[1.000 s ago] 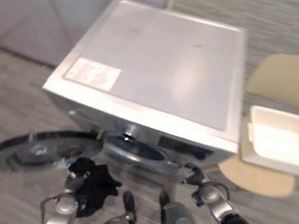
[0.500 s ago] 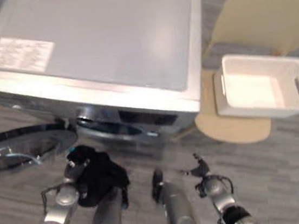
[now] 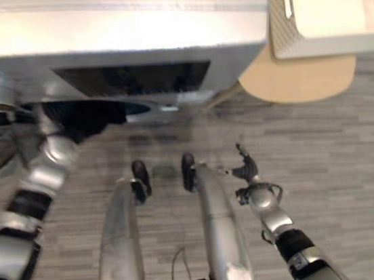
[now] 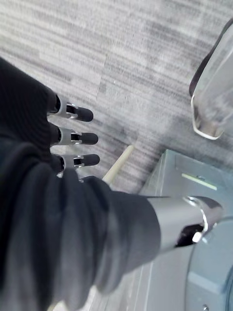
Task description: Grab the laundry basket,head to the washer,open it,put in the laundry and shut it.
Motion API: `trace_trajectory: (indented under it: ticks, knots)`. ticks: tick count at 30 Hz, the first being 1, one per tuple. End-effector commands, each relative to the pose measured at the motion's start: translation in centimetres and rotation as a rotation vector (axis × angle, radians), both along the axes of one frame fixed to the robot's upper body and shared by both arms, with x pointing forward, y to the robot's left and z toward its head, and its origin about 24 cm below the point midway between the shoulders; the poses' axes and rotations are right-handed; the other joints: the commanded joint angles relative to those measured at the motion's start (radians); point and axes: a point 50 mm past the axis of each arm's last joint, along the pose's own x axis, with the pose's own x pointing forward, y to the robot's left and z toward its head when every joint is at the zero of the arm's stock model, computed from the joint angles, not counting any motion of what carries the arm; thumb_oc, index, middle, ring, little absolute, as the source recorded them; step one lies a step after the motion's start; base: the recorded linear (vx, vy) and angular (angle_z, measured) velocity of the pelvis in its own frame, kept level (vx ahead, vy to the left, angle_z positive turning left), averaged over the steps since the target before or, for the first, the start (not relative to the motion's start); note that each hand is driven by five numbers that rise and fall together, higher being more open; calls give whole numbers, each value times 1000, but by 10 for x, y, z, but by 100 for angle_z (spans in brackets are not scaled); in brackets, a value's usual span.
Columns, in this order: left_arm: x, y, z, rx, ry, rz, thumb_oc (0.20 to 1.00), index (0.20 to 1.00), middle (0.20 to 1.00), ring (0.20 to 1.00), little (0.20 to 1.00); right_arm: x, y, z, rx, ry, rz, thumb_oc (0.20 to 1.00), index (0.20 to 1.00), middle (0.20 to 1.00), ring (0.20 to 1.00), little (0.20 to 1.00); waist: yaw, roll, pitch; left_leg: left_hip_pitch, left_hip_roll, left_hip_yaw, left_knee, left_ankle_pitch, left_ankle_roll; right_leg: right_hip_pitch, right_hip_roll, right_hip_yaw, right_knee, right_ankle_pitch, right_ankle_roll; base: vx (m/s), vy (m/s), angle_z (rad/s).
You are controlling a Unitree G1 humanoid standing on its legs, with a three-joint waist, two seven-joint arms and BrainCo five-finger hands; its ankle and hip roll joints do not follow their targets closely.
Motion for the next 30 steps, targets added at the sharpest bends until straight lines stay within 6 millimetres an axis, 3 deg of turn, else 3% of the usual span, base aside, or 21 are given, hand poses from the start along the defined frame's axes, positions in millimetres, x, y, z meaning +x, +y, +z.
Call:
trace_trajectory:
  ticks: [1, 2, 3, 4, 5, 8, 11, 12, 15, 16, 18, 21, 23, 26, 27, 28, 30]
  knots:
    - [0, 6, 52, 141, -208, 105, 200, 200, 200, 200, 200, -11, -1, 0, 40, -51, -9, 1000, 1000, 1000, 1000, 1000, -38, -2, -110, -47, 15, -4, 47, -102, 54, -22, -27, 26, -133, 8, 73, -30, 49, -2]
    - [1, 7, 72, 185, -252, 139, 200, 200, 200, 200, 200, -10, -1, 4, 34, -72, 8, 1000, 1000, 1000, 1000, 1000, -53, -1, -108, -78, 20, -9, 69, -106, 60, -54, -24, 30, -116, 10, 75, -5, 73, -16]
    - [-3, 11, 110, 284, -340, 213, 200, 200, 200, 200, 200, -8, -1, 13, 29, -115, 28, 1000, 1000, 1000, 1000, 1000, -74, 4, -111, -142, 33, -15, 110, -118, 70, -115, -16, 38, -87, 8, 78, 15, 76, -26]
    - [-7, 12, 125, 335, -375, 246, 200, 200, 200, 200, 200, -7, -1, 17, 35, -132, 39, 1000, 1000, 1000, 1000, 1000, -79, 7, -111, -169, 38, -19, 131, -123, 75, -138, -14, 41, -74, 9, 79, 21, 64, -32]
    - [-6, 10, 127, 338, -378, 244, 200, 200, 200, 200, 200, -7, -1, 17, 40, -135, 37, 1000, 1000, 1000, 1000, 1000, -75, 5, -113, -178, 40, -20, 137, -125, 75, -146, -13, 40, -70, 7, 79, 25, 26, -25]
    - [-23, 9, 182, 496, -527, 366, 200, 200, 200, 200, 200, -8, -4, 30, 26, -193, 78, 1000, 1000, 1000, 1000, 1000, -97, 21, -107, -265, 52, -26, 191, -139, 89, -226, 1, 52, -39, 5, 79, 44, 38, -26]
    - [-27, 8, 195, 550, -549, 414, 200, 200, 200, 200, 200, -9, -6, 34, 25, -210, 92, 1000, 1000, 1000, 1000, 1000, -103, 27, -108, -306, 53, -37, 212, -145, 92, -264, 4, 53, -22, 5, 78, 42, 14, -11]
    - [-25, 8, 202, 598, -499, 438, 1000, 1000, 1000, 1000, 1000, -7, -9, 39, 11, -226, 98, 1000, 1000, 1000, 1000, 1000, -111, 37, -109, -327, 54, -36, 220, -145, 91, -285, 7, 53, -20, 9, 78, 44, 9, -8]
    - [-22, 5, 210, 603, -431, 418, 1000, 1000, 1000, 1000, 1000, -3, -10, 44, 10, -236, 97, 1000, 1000, 1000, 1000, 1000, -111, 39, -106, -349, 56, -42, 232, -140, 89, -303, 9, 48, -12, 12, 78, 26, -12, -1]
    - [-17, 3, 207, 562, -378, 372, 1000, 1000, 1000, 1000, 1000, -1, -10, 45, 4, -233, 103, 1000, 1000, 1000, 1000, 1000, -109, 39, -106, -357, 56, -45, 237, -138, 89, -310, 11, 45, -8, 13, 77, 38, -67, -2]
    - [-2, 10, 176, 369, -237, 235, 1000, 1000, 1000, 1000, 1000, -2, -5, 44, -2, -216, 118, 1000, 1000, 1000, 1000, 1000, -101, 32, -112, -351, 58, -54, 246, -138, 87, -307, 16, 34, 0, 7, 73, 47, -78, -1]
    - [7, 11, 154, 286, -164, 170, 1000, 1000, 1000, 1000, 1000, -4, -6, 37, -4, -184, 116, 1000, 1000, 1000, 1000, 1000, -97, 30, -119, -337, 57, -58, 243, -138, 84, -296, 15, 27, 0, 3, 69, 20, -29, 4]
    - [16, 12, 113, 173, -72, 87, 1000, 1000, 1000, 1000, 1000, -8, -4, 23, 2, -132, 104, 1000, 1000, 1000, 1000, 1000, -88, 31, -133, -304, 53, -60, 217, -132, 75, -266, 11, 20, -17, -2, 64, 14, -59, 3]
    - [18, 9, 68, 36, -17, -7, 1000, 1000, 1000, 1000, 1000, -8, -2, 17, 1, -107, 86, 1000, 1000, 1000, 1000, 1000, -68, 31, -148, -243, 40, -55, 149, -117, 57, -209, 3, 10, -58, -1, 63, -17, -52, 16]
    - [17, 10, 66, 33, -14, -5, 1000, 1000, 1000, 1000, 1000, -9, -2, 16, -2, -104, 88, 1000, 1000, 1000, 1000, 1000, -72, 32, -148, -236, 39, -55, 143, -115, 57, -203, 2, 10, -62, 1, 63, -49, -67, 32]
    - [11, 3, 2, -164, 66, -104, 1000, 1000, 1000, 1000, 1000, -9, 0, 9, -18, -69, 59, 1000, 1000, 1000, 1000, 1000, -38, 27, -153, -130, 23, -44, 34, -88, 36, -108, -11, -2, -142, 15, 69, -43, -55, 33]
    - [10, 4, 0, -167, 69, -101, 1000, 1000, 1000, 1000, 1000, -9, 0, 8, -22, -66, 61, 1000, 1000, 1000, 1000, 1000, -42, 27, -150, -118, 22, -43, 26, -85, 36, -98, -12, -2, -148, 18, 69, -32, -49, 26]
